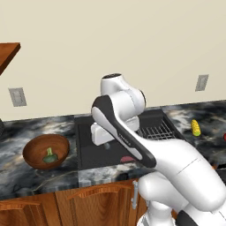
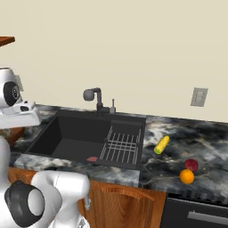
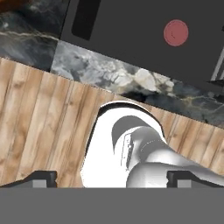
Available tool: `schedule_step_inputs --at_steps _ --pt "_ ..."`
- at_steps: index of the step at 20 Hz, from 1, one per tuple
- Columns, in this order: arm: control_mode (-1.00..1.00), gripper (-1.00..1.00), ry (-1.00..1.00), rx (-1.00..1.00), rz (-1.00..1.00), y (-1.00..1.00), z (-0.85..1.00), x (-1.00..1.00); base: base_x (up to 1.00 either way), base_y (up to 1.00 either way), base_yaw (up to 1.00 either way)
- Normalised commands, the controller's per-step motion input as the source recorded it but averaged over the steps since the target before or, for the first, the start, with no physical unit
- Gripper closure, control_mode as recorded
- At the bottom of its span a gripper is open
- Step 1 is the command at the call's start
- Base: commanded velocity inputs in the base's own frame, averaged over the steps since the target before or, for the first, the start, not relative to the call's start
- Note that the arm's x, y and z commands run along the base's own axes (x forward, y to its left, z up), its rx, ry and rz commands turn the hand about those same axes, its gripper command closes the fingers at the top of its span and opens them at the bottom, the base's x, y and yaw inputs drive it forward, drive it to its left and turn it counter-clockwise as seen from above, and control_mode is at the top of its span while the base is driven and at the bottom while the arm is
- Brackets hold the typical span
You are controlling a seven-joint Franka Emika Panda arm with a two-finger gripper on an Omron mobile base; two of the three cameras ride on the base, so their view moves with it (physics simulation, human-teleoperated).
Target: There is a mixed pile of frozen fruits and vegetables on the counter. Locate all the frozen vegetables and place the items in a bowl on the counter. Take all the frozen fruits and defrost them in a running sink.
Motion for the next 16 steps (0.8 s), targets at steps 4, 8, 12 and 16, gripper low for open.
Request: schedule_step_inputs --at_steps 4,8,12,16 --pt "-1.0 -1.0 0.0 -0.05 -0.13 -0.85 0.0 -0.18 0.0 0.0 0.0" --pt "-1.0 -1.0 0.0 -0.02 -0.05 -0.79 0.0 0.09 0.0 0.0 0.0" --pt "-1.0 -1.0 0.0 0.0 -0.05 -0.79 0.0 0.13 0.0 0.0 0.0" --pt "-1.0 -1.0 0.02 0.0 -0.16 -0.85 -0.01 0.13 0.0 0.0 0.0"
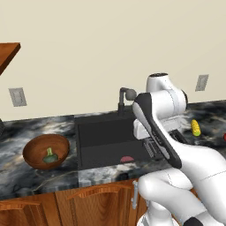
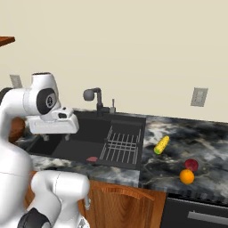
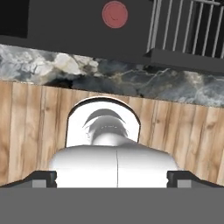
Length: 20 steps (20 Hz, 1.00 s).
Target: There is a mixed pile of frozen fruits and vegetables on the counter. Locate all the frozen vegetables and place the items in a bowl on the counter. Take all the frozen fruits and defrost them in a running sink.
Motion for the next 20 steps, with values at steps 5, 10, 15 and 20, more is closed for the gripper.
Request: schedule_step_inputs --at_steps 5,10,15,20 --pt "-1.0 -1.0 0.0 0.0 -0.12 -0.85 -0.07 0.22 0.0 0.0 0.0" --pt "-1.0 -1.0 -0.02 -0.02 -0.07 -0.83 -0.2 0.35 0.0 0.0 0.0" --pt "-1.0 -1.0 -0.02 -0.03 -0.05 -0.85 -0.23 0.5 0.0 0.0 0.0" --pt "-1.0 -1.0 0.01 0.0 -0.01 -0.84 -0.08 0.8 0.0 0.0 0.0"
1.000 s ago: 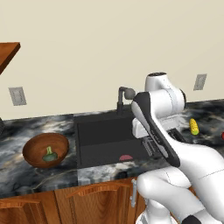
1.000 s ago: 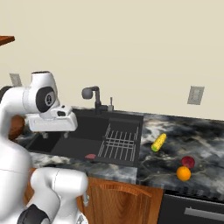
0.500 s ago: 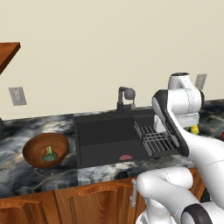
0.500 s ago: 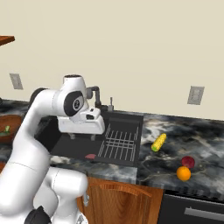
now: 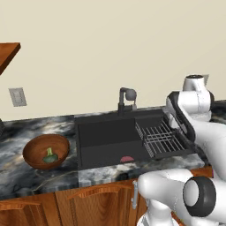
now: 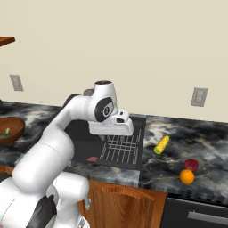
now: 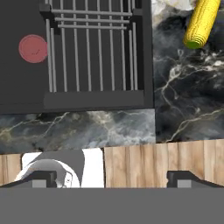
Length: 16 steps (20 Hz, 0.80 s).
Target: There is a mixed pile of frozen fruits and vegetables on the counter. Locate all the frozen vegetables and place the items in a bowl on the counter. Take all the frozen fruits and defrost them in a running sink.
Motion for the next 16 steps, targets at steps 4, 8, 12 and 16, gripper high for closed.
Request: schedule_step_inputs --at_steps 4,8,12,16 --pt "-1.0 -1.0 0.08 0.07 0.0 -0.82 -0.04 0.77 0.0 0.0 0.0" --pt "-1.0 -1.0 0.02 0.08 0.0 -0.8 -0.16 0.75 0.0 0.0 0.0" --pt "-1.0 -1.0 0.0 0.01 -0.02 -0.78 -0.32 0.68 0.0 0.0 0.0" --pt "-1.0 -1.0 0.0 -0.01 -0.07 -0.58 -0.29 0.59 0.0 0.0 0.0"
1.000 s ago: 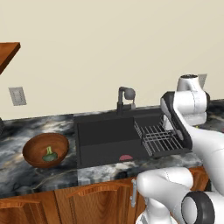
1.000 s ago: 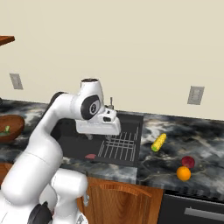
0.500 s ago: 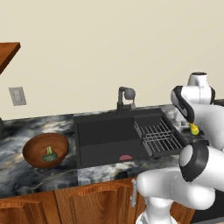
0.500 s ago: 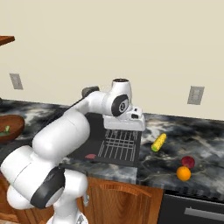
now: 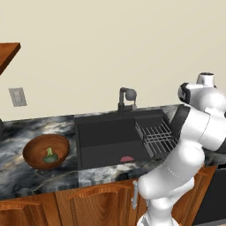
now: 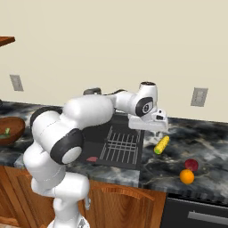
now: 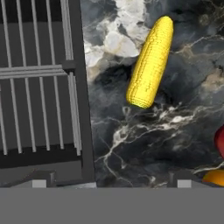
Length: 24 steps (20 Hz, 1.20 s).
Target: There is a mixed pile of frozen fruits and vegetables on the counter. Locate all the frozen vegetables and place the items in a bowl on the counter. Take all the frozen fruits and defrost them in a running sink.
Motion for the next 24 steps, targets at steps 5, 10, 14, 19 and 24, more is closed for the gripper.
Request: schedule_step_inputs --at_steps 5,10,14,19,24 --pt "-1.0 -1.0 -0.07 -0.04 -0.08 -0.36 -0.44 0.41 0.0 0.0 0.0" --pt "-1.0 -1.0 -0.05 0.0 -0.06 -0.16 -0.37 0.22 0.0 0.0 0.0" --pt "-1.0 -1.0 -0.13 0.0 -0.04 -0.07 -0.32 0.33 0.0 0.0 0.0" --pt "-1.0 -1.0 -0.1 -0.03 -0.03 -0.05 -0.3 0.23 0.0 0.0 0.0" --pt "-1.0 -1.0 0.05 0.0 -0.04 -0.2 -0.12 0.0 0.0 0.0 0.0"
